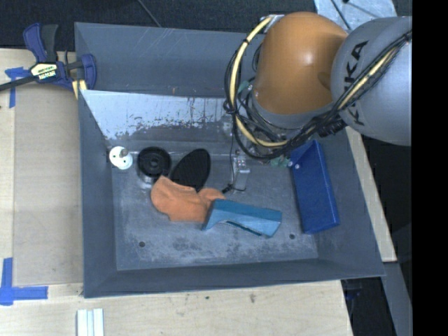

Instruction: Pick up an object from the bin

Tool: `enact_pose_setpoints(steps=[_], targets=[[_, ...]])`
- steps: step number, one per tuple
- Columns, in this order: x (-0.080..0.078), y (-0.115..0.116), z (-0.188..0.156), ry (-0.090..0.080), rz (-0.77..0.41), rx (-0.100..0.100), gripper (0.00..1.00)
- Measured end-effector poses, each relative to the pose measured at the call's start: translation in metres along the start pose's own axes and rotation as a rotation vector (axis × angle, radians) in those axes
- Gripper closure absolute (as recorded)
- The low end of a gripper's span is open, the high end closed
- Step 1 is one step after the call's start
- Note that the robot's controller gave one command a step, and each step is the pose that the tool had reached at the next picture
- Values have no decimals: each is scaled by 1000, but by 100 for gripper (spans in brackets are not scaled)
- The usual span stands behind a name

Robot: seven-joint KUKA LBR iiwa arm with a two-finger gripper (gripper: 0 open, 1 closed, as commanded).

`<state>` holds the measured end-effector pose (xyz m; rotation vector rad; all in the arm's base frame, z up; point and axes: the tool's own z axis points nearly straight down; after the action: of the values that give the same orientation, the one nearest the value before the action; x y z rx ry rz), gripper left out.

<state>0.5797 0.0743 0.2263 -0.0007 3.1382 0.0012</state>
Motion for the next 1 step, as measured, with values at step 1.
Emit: enact_pose_setpoints(steps=[1], targets=[[15,8,51,-6,-27,0,0]])
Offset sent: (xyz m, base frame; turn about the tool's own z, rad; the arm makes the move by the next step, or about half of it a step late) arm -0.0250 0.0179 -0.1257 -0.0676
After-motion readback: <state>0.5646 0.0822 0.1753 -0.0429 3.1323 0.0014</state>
